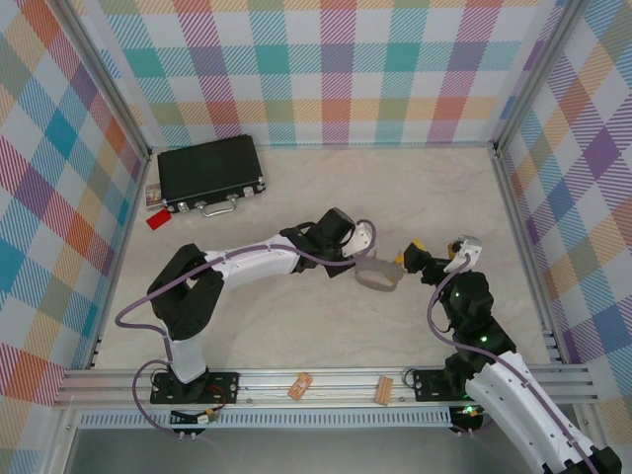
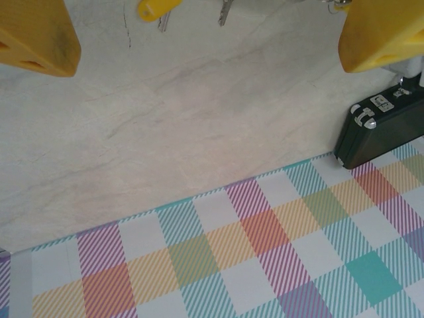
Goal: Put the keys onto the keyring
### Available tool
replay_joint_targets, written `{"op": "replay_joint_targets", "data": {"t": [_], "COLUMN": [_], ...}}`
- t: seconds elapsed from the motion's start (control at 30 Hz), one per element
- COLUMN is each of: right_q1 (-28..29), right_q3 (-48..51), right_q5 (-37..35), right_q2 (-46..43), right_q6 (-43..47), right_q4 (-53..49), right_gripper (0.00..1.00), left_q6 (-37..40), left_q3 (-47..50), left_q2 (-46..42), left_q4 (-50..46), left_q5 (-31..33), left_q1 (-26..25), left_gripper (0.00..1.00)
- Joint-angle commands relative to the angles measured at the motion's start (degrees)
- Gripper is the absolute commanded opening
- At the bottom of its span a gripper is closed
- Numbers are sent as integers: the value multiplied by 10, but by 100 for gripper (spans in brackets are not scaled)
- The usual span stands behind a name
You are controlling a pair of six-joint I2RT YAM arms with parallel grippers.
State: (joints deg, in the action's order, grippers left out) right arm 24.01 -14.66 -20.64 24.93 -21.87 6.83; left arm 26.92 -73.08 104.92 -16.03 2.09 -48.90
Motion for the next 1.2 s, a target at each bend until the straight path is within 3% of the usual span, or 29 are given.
{"op": "replay_joint_targets", "data": {"t": [0.0,0.53,1.17], "right_q1": [-2,-2,-2], "right_q3": [0,-2,1], "right_q5": [10,20,26], "right_q2": [3,4,8], "right_q6": [-8,-11,-12], "right_q4": [22,21,26], "right_gripper": [99,99,99], "left_q6": [14,42,30], "left_q3": [11,41,55], "left_q2": [-14,29,38], "left_q4": [-34,-29,-49], "left_q5": [25,119,106], "left_q1": [11,28,74], "left_gripper": [0,0,0]}}
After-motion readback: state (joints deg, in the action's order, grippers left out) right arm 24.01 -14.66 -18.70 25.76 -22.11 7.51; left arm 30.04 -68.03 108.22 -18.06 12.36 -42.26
